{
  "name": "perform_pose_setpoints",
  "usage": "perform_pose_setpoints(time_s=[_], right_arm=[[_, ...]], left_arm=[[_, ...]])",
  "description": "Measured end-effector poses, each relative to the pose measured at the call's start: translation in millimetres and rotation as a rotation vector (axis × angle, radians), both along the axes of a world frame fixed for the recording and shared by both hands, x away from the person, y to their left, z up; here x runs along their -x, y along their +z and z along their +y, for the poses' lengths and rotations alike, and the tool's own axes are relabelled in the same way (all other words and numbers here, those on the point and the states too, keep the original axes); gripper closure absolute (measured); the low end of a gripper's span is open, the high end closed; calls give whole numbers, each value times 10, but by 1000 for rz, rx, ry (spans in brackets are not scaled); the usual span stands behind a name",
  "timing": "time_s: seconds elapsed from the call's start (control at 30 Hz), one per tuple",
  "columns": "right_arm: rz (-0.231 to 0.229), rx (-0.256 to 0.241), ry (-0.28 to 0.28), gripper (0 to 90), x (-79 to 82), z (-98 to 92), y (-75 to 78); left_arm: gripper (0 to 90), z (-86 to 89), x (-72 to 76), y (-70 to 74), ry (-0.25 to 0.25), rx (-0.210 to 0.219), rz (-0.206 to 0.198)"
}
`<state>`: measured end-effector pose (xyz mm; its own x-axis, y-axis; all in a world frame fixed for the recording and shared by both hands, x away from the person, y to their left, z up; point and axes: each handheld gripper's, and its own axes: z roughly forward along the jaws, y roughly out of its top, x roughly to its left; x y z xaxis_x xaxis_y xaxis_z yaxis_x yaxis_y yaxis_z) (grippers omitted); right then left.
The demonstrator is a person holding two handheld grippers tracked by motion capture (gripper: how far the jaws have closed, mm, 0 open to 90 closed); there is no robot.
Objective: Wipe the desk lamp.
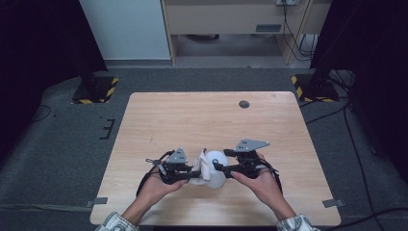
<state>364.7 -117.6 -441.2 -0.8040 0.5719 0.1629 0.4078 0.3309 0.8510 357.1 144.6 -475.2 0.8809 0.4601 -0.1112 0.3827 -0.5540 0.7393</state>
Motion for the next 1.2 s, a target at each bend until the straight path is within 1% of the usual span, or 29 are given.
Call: perform_pose_setpoints(time_s=[0.07, 0.13, 0.27, 0.37, 0.47, 0.53, 0.6, 0.7, 0.77, 0.9, 0.97, 1.0, 1.07, 1.13, 1.17, 1.2], right_arm=[[2, 3, 0, 321, -3, -14, 4], [-1, 7, -3, 322, -12, -27, 8], [-1, 26, -11, 329, -42, -54, 28], [17, 44, -15, 335, -97, -86, 54], [34, 50, -15, 338, -147, -103, 65], [41, 48, -10, 338, -171, -105, 64], [40, 47, -13, 338, -179, -101, 62], [33, 47, -18, 339, -173, -98, 59], [32, 45, -24, 339, -166, -99, 55], [35, 34, -27, 342, -176, -104, 43], [36, 30, -28, 348, -184, -106, 38], [36, 28, -26, 353, -188, -106, 36], [37, 26, -24, 355, -191, -108, 34], [39, 25, -26, 354, -193, -108, 34], [37, 24, -25, 354, -194, -108, 32], [37, 24, -26, 354, -196, -108, 32]], left_arm=[[762, -48, 4, -10, -5, -24, -10], [762, -78, -8, -11, -5, -26, -9], [762, -166, -61, 5, -7, -45, -7], [761, -238, -111, 15, -5, -65, -11], [760, -295, -146, -19, 3, -84, -7], [760, -320, -145, -74, -3, -111, -3], [759, -326, -128, -102, -11, -124, 1], [760, -323, -80, -75, -22, -115, -10], [759, -316, -36, -38, -31, -102, -20], [759, -295, 72, 76, -52, -46, -44], [759, -312, 109, 105, -58, -27, -53], [759, -325, 115, 105, -60, -33, -60], [759, -352, 108, 70, -64, -52, -49], [759, -384, 83, -17, -61, -89, -25], [759, -402, 60, -77, -65, -121, -13], [759, -416, 36, -117, -72, -144, -4]])
